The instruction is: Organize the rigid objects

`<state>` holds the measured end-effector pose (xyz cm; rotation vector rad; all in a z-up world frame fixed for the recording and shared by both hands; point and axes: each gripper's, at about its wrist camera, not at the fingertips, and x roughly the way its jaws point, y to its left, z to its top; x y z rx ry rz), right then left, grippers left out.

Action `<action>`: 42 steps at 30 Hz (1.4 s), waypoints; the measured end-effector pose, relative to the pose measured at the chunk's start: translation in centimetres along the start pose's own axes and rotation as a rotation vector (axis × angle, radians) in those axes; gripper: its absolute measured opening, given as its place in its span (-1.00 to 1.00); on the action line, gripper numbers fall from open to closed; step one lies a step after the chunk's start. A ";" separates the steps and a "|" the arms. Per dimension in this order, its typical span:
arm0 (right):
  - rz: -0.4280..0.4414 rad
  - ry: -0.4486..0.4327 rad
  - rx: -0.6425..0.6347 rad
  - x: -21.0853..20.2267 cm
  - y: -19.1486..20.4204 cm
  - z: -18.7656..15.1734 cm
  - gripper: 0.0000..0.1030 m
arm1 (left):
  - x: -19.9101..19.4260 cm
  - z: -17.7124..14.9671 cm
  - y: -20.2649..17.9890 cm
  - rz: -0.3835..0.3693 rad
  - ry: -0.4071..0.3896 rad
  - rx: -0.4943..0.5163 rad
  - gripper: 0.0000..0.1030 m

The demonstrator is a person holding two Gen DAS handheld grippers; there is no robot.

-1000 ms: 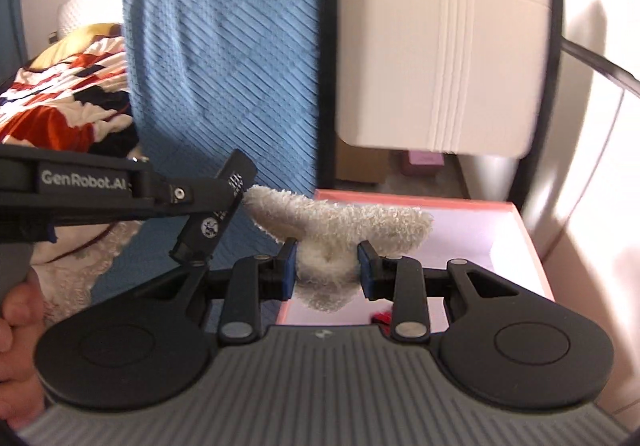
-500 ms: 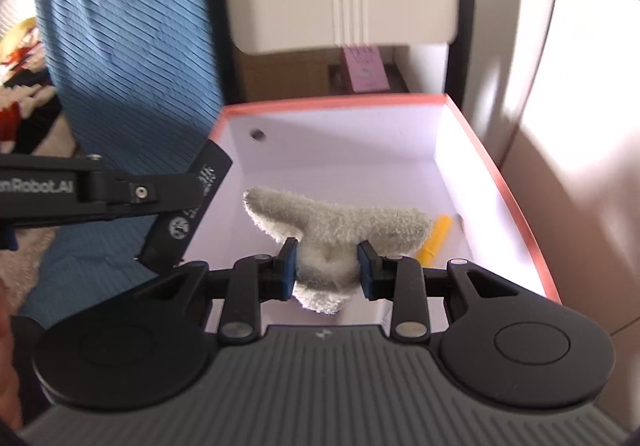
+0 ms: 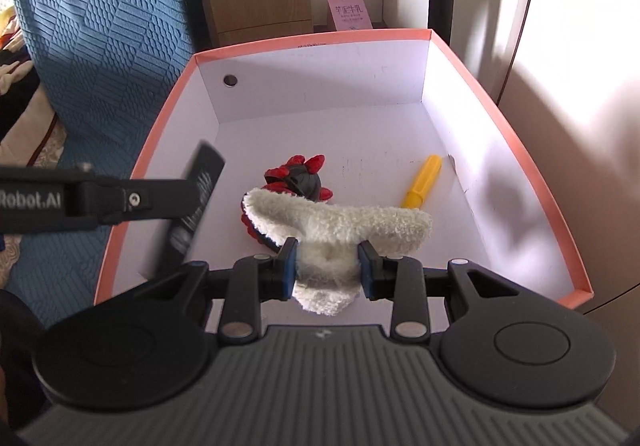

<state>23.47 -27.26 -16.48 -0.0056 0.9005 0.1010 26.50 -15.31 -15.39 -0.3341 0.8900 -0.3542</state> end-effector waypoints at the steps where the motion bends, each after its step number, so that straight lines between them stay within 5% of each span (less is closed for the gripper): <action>1: -0.002 0.000 0.004 0.0 0.0 0.0 -0.31 | -0.1 0.0 -0.1 0.008 0.001 0.003 -0.78; 10: -0.012 -0.054 0.020 -2.3 0.0 1.1 -0.11 | -2.8 0.4 0.3 0.012 -0.048 -0.020 -0.78; 25: 0.065 -0.242 0.018 -12.2 3.5 2.3 -0.10 | -15.2 0.4 -2.1 0.043 -0.270 0.070 -0.78; 42: 0.026 -0.223 -0.043 -17.4 5.1 -2.5 -0.10 | -20.8 -4.2 -2.4 0.054 -0.317 0.054 -0.78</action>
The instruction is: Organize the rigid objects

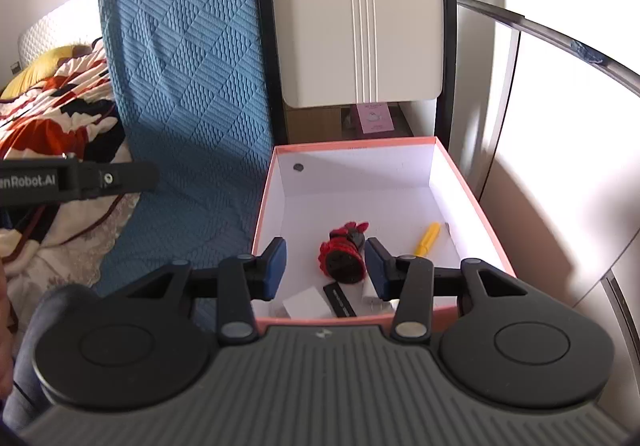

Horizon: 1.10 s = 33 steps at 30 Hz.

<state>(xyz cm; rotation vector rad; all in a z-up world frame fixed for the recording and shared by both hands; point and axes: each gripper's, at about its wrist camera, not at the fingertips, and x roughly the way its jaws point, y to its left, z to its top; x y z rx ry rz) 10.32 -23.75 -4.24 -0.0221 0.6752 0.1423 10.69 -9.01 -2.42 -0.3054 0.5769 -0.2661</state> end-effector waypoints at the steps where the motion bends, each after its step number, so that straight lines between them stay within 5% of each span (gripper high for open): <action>1: 0.000 0.004 0.001 -0.1 0.0 -0.2 -0.10 | -0.1 -0.1 0.1 0.003 0.002 -0.002 -0.78; 19: -0.011 0.036 0.025 -2.0 -1.0 -2.9 -0.10 | -0.6 -2.6 -0.4 0.045 0.043 -0.019 -0.73; 21: -0.019 0.028 0.017 -2.2 -1.1 -2.9 -0.10 | -0.6 -2.8 -0.5 0.047 0.046 -0.018 -0.45; 26: -0.049 0.033 0.049 -1.8 -1.9 -2.8 -0.10 | -0.8 -3.0 -0.7 0.081 0.037 -0.007 0.65; 27: -0.051 0.039 0.054 -1.7 -2.0 -2.9 0.05 | -0.8 -3.0 -0.8 0.096 0.032 0.000 0.75; 29: -0.060 0.030 0.068 -1.6 -2.3 -3.0 0.87 | -1.0 -3.0 -0.7 0.117 0.023 0.001 0.89; 33: -0.072 0.013 0.065 -1.8 -2.4 -2.8 1.00 | -0.8 -2.9 -0.3 0.146 0.037 -0.014 0.98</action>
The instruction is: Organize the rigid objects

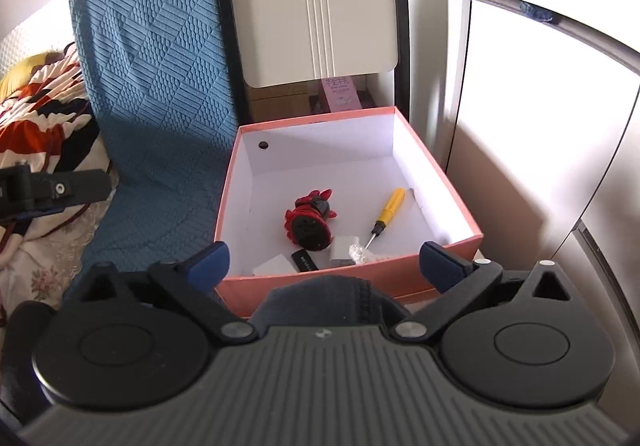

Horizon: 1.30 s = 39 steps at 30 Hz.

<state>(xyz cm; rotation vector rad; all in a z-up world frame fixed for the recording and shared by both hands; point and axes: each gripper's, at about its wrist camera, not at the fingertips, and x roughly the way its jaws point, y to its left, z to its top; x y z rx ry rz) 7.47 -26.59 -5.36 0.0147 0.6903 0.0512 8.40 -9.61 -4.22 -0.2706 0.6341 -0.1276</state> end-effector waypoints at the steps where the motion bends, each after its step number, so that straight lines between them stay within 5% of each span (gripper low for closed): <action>1: 0.000 -0.001 -0.003 0.0 0.0 0.0 1.00 | 0.1 0.0 0.1 0.007 0.003 0.000 0.99; 39: 0.005 0.043 -0.016 1.0 -0.1 -0.6 1.00 | 0.5 -0.4 -0.1 0.064 0.032 0.023 1.00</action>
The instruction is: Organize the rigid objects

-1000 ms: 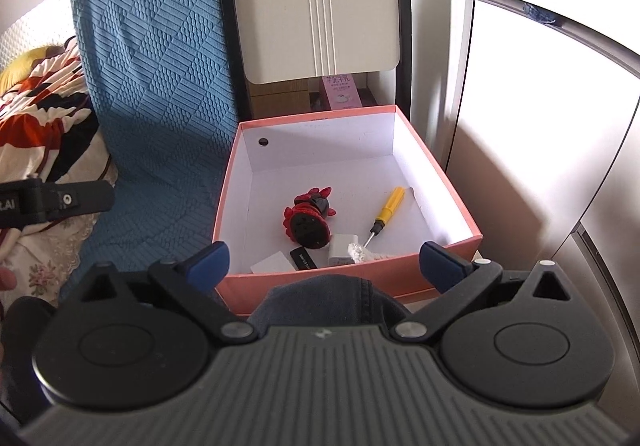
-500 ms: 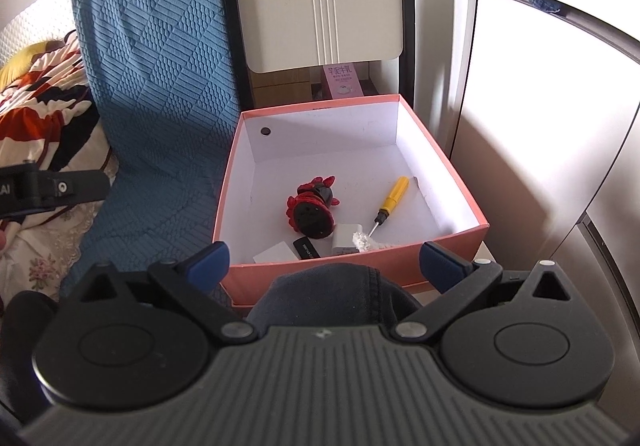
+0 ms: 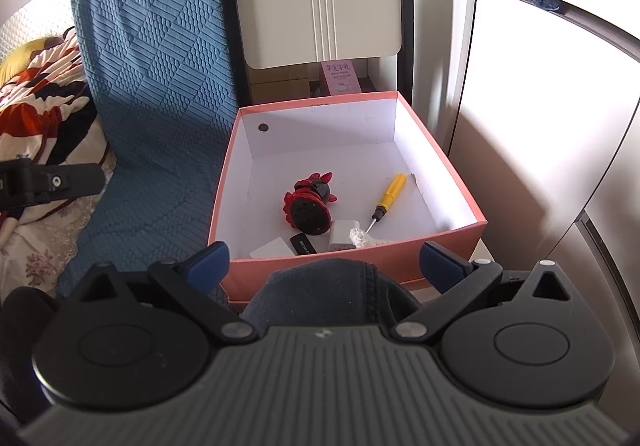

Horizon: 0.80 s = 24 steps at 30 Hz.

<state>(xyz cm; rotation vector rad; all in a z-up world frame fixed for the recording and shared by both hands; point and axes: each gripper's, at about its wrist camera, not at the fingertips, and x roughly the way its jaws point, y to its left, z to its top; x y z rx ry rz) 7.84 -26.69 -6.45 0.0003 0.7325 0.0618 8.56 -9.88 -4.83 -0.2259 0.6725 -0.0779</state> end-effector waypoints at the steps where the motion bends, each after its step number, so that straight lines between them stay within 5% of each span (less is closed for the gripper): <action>1: 0.000 -0.004 0.002 0.0 0.0 0.0 1.00 | 0.0 0.0 0.0 0.002 0.000 0.004 1.00; 24: 0.003 0.000 -0.008 0.1 0.3 0.2 1.00 | -0.2 0.1 -0.5 -0.008 -0.017 0.016 1.00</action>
